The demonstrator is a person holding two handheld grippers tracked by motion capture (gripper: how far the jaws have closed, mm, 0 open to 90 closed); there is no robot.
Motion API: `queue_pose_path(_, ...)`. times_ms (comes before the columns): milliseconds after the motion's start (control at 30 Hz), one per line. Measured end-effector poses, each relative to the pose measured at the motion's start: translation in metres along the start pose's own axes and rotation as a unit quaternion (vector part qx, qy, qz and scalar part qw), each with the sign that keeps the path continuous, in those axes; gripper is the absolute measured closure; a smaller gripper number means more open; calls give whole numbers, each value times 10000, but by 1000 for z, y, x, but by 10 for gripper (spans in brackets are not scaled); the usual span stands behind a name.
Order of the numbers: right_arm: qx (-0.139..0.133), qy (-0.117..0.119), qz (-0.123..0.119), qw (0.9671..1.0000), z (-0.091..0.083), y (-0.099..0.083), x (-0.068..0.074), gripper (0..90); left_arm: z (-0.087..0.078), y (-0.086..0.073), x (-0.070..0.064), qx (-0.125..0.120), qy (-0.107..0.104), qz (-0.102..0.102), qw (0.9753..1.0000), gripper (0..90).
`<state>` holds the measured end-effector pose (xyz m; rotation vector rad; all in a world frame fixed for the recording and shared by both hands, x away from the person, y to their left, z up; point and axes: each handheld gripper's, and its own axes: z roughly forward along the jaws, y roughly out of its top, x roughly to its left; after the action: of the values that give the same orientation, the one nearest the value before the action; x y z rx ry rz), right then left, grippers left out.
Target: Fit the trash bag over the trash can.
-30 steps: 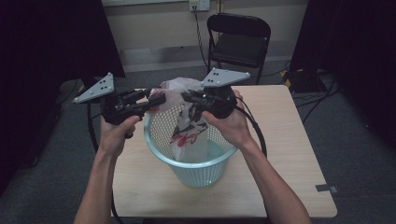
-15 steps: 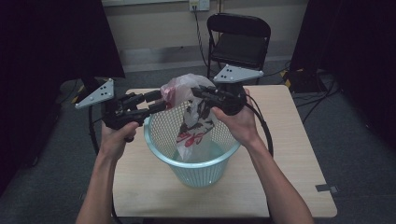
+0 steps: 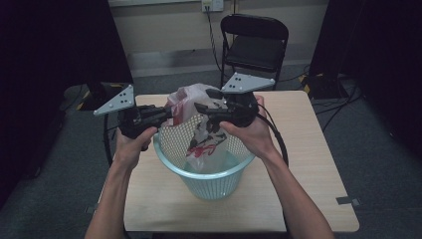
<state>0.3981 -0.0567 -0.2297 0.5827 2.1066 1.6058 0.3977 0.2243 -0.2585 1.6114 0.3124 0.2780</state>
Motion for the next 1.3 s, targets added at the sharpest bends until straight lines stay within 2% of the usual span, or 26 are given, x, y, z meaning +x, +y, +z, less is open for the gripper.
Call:
queue_pose_path(33, -78, -39, 11, 10000, -2, 2, -1, 365, 1, 1, -1, 12, -5, 9, 10000, 900)
queue_pose_path(100, -151, -76, 4, 9999, -3, 5, -1, 372, 2, 2, -2, 43, -15, 61, 10000, 900)
queue_pose_path(133, -181, -39, -17, 9998, -4, 7, 0, 448, 2, 3, -3, 65, 7, 98, 9999, 900)
queue_pose_path(167, -214, 1, -56, 9998, -3, 7, 1, 596, 2, 4, -4, 92, 69, 130, 9998, 900)
queue_pose_path(233, -228, 31, -104, 9997, -4, 7, 4, 779, -2, 3, -2, 44, 157, 100, 9998, 900)
queue_pose_path(367, -262, 9, -54, 9996, -12, 0, -1, 900, -17, -1, 5, -51, 372, -4, 9993, 900)
queue_pose_path(633, -234, -261, 50, 9994, -25, -13, -13, 900, -32, -5, 11, -88, 613, -94, 9980, 900)
queue_pose_path(733, -213, -300, 120, 9993, -28, -15, -19, 900, -32, -5, 12, -127, 608, -136, 9980, 899)
queue_pose_path(800, -198, -333, 125, 9992, -28, -16, -20, 900, -31, -4, 10, -194, 677, -184, 9973, 741)
queue_pose_path(933, -159, -349, 141, 9992, -24, -16, -22, 900, -33, 1, 7, -333, 674, -193, 9970, 537)
queue_pose_path(1033, -143, -379, 174, 9990, -23, -16, -26, 900, -37, 4, 3, -400, 708, -121, 9966, 504)
queue_pose_path(1133, -142, -441, 218, 9987, -21, -16, -29, 900, -38, 6, 0, -535, 591, -85, 9968, 485)
queue_pose_path(1233, -100, -482, 236, 9985, -17, -15, -32, 900, -35, 7, -2, -530, 485, -35, 9974, 442)
queue_pose_path(1300, -89, -471, 253, 9985, -15, -15, -32, 900, -30, 6, -3, -426, 464, -47, 9980, 397)
